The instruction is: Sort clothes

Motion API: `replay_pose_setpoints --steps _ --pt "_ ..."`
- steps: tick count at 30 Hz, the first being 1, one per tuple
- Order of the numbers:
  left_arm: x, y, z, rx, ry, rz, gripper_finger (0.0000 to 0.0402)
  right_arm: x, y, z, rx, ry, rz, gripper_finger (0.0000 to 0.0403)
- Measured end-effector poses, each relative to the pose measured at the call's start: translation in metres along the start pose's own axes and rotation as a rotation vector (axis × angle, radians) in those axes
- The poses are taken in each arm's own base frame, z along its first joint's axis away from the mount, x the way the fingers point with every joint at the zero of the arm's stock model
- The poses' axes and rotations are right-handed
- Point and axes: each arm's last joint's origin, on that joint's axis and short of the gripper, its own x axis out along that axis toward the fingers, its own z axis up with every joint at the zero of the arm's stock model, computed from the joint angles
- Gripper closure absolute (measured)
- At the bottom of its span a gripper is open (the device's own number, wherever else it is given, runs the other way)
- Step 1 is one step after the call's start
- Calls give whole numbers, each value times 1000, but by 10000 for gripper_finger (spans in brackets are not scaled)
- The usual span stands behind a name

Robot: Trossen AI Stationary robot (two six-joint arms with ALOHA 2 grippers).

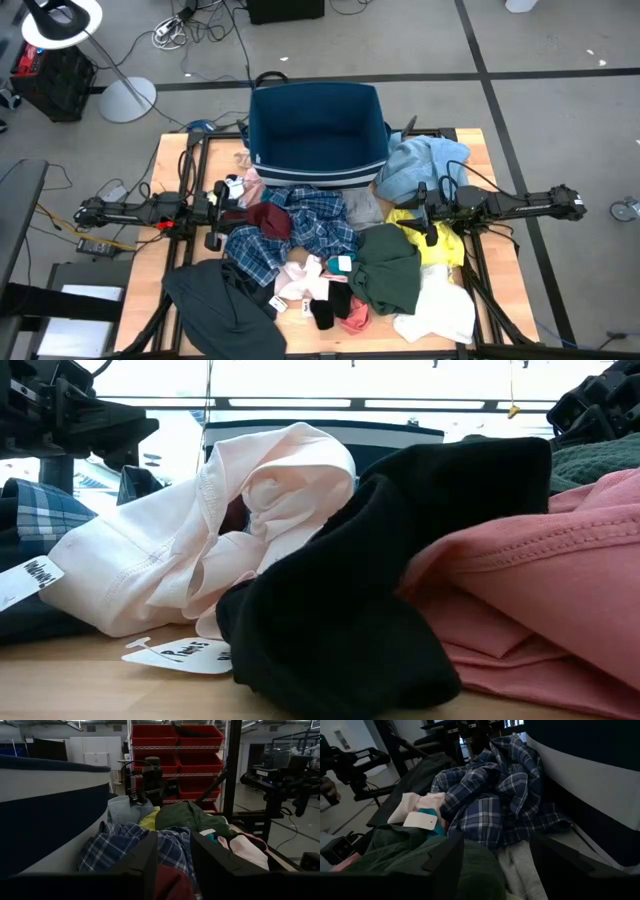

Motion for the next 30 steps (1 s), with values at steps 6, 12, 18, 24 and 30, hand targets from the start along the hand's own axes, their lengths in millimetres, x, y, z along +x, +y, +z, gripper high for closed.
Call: replay_pose_setpoints --steps 6,12,18,24,30 --pt "0 0 0 0 0 0 280 0 0 0 0 0 0 172" --pt "0 2 -1 -74 13 52 280 0 0 0 0 0 0 172" --pt "2 2 22 -61 134 74 280 0 0 0 0 0 0 172" --pt "16 2 48 -52 307 86 280 0 0 0 0 0 0 172" --pt "47 1 68 -40 558 103 280 0 0 0 0 0 0 172"
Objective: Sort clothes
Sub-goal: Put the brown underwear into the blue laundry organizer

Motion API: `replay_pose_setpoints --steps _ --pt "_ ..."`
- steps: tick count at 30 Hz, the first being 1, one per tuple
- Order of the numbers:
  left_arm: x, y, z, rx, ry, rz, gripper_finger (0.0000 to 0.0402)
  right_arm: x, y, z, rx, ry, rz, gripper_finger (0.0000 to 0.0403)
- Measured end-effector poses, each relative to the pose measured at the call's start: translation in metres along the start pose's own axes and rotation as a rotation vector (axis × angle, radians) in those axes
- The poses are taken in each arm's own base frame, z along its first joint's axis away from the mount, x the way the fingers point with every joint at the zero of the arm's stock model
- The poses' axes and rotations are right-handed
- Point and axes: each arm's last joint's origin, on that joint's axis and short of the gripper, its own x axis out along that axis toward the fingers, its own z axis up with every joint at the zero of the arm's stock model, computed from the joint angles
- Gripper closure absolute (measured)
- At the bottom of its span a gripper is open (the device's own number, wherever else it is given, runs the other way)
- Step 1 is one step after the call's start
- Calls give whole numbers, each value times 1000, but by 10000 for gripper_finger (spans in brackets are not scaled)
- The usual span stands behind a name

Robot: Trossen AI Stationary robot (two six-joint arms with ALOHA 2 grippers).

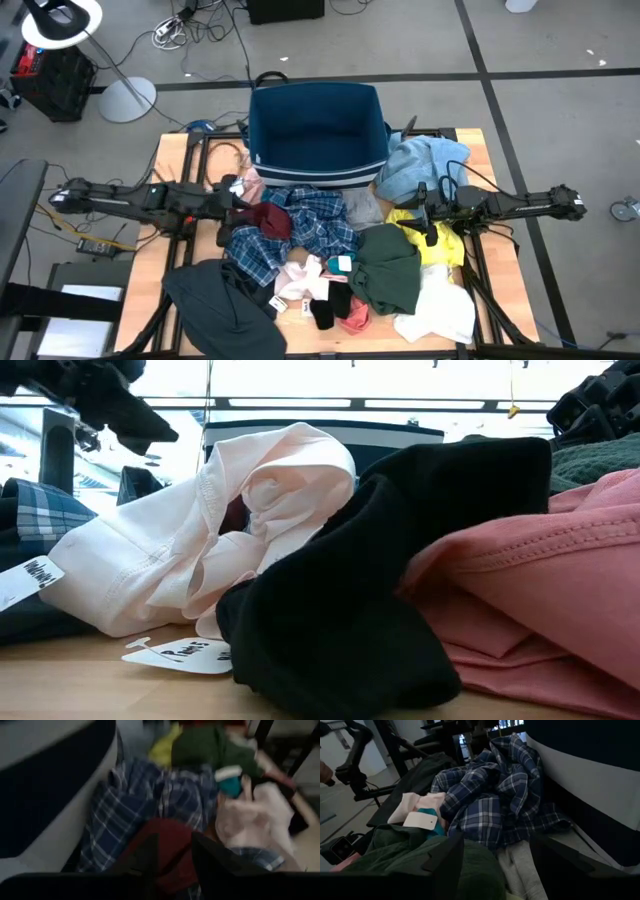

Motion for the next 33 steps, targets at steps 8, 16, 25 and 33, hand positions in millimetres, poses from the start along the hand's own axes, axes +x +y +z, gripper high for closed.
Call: replay_pose_setpoints --steps 8,16,25,33 --pt "28 -8 32 -2 140 -46 280 0 0 0 0 0 0 172" --pt "46 -10 28 -40 292 -24 246 0 0 0 0 0 0 172" --pt "75 -13 14 -115 426 30 229 0 0 0 0 0 0 172" --pt "99 -10 1 -80 483 206 252 0 0 0 0 0 0 172"
